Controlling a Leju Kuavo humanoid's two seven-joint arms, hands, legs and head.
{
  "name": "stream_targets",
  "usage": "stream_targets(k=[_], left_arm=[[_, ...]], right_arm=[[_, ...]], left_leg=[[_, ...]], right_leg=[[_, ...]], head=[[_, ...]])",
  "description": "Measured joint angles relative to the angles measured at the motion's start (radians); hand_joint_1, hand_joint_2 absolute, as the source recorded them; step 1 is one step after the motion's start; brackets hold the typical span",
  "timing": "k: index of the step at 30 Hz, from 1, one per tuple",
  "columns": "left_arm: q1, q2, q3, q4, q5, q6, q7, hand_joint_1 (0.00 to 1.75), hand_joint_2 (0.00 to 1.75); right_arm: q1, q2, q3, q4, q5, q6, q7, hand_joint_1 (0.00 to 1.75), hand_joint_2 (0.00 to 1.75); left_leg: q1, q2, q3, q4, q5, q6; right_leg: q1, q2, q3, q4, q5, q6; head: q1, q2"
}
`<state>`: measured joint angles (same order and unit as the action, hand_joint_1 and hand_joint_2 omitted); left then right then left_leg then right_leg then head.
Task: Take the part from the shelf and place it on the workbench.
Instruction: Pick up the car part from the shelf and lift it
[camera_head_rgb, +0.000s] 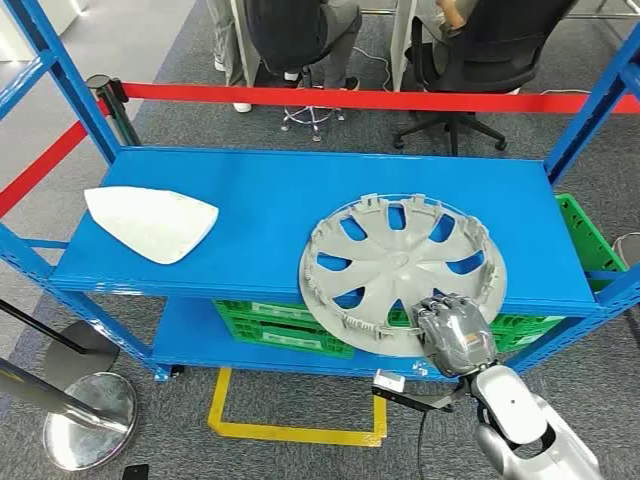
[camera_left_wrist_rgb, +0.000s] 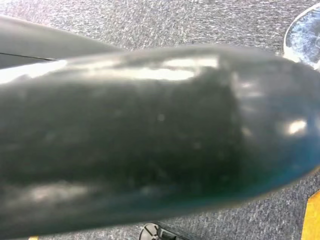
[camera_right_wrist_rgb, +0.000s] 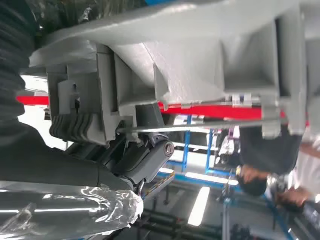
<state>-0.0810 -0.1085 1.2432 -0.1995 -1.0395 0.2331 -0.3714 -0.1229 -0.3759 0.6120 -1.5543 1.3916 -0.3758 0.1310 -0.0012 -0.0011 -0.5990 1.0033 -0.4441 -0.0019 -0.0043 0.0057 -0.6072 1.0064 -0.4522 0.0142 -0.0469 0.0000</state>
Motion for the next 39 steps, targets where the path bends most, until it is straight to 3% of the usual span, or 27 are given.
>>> stream_targets(k=[8,13,17,25,30,35,39], left_arm=[[0.0,-0.003,0.009,0.0,0.0,0.0,-0.001,0.0,0.0],[0.0,-0.004,0.01,0.0,-0.007,-0.003,-0.009,0.0,0.0],[0.0,-0.005,0.01,0.0,-0.011,-0.004,-0.011,0.0,0.0],[0.0,-0.004,0.01,0.0,-0.023,-0.011,-0.011,0.0,0.0],[0.0,-0.004,0.01,0.0,-0.025,-0.014,-0.011,0.0,0.0],[-0.001,-0.002,0.01,0.0,-0.036,-0.018,-0.012,0.0,0.0],[-0.001,-0.001,0.01,0.0,-0.04,-0.021,-0.012,0.0,0.0]], right_arm=[[0.035,0.035,-0.068,-0.017,-0.024,-0.08,-0.004,1.75,1.75],[0.065,0.102,-0.142,-0.039,-0.145,-0.211,-0.069,1.75,1.75],[0.083,0.149,-0.192,-0.058,-0.231,-0.258,-0.121,1.75,1.75],[0.089,0.176,-0.226,-0.065,-0.544,-0.219,-0.257,1.75,1.75],[0.089,0.176,-0.229,-0.065,-0.581,-0.211,-0.275,1.75,1.75],[0.089,0.194,-0.245,-0.065,-0.726,-0.202,-0.394,1.75,1.75],[0.089,0.202,-0.251,-0.065,-0.74,-0.202,-0.421,1.75,1.75]], left_leg=[[0.0,-0.001,0.0,0.0,0.0,0.0],[0.0,-0.001,0.0,0.0,0.0,0.0],[0.0,-0.001,0.0,0.0,0.0,0.0],[0.0,-0.001,0.0,0.0,0.0,0.0],[0.0,-0.001,0.0,0.0,0.0,-0.001],[0.0,-0.001,0.0,0.0,-0.001,-0.001],[0.0,-0.001,0.0,0.0,-0.001,-0.001]], right_leg=[[0.0,-0.001,0.0,0.0,0.0,0.0],[0.0,-0.001,0.0,0.0,0.0,0.0],[0.0,-0.001,0.0,0.0,-0.001,-0.001],[0.0,-0.001,0.0,0.0,-0.001,-0.001],[0.0,-0.001,0.0,0.0,-0.001,-0.001],[0.0,-0.001,0.0,0.0,-0.001,-0.001],[0.0,-0.001,0.0,0.0,-0.001,-0.001]], head=[[0.0,0.0],[0.0,0.0],[0.0,0.0],[0.0,0.0],[0.0,0.0],[0.0,0.0],[0.0,0.0]])
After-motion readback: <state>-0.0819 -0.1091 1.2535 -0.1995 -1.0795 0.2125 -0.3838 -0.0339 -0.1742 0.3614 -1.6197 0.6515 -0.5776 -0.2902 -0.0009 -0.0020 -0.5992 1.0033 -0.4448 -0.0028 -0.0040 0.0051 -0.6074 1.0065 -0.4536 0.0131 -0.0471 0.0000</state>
